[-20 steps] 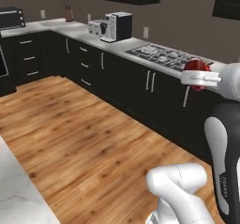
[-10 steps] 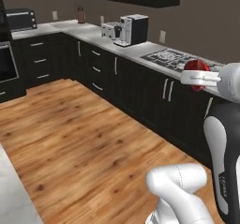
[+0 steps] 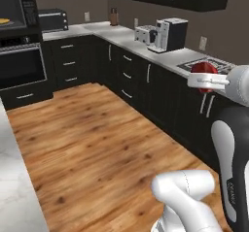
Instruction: Transport the steak from the fridge to the microwave and turn on the microwave.
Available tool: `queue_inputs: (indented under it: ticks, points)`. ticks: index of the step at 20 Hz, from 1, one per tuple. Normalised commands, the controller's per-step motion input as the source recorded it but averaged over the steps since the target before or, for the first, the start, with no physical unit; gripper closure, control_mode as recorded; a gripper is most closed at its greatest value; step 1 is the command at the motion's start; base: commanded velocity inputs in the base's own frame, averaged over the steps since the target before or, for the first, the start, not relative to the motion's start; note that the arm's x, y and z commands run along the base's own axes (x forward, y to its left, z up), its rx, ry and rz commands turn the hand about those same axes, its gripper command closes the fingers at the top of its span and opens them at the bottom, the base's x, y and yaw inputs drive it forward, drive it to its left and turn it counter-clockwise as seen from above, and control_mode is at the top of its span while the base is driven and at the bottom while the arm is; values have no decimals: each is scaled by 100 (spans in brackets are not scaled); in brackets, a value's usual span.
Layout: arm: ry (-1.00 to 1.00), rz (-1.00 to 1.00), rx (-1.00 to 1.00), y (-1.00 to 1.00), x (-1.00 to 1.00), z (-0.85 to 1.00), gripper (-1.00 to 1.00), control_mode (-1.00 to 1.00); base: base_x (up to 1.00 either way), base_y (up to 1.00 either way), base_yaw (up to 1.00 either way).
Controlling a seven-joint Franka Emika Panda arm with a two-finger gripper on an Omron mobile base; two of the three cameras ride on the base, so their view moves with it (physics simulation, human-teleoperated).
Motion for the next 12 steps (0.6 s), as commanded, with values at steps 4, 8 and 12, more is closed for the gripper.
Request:
queue_inputs:
  ticks: [4, 8, 12]
  points:
    - [0, 0, 0, 0, 0, 0, 100, 100, 70, 0, 32]
    - [0, 0, 0, 0, 0, 0, 100, 100, 72, 0, 31]
    - [0, 0, 0, 0, 0, 0, 100, 100, 74, 0, 28]
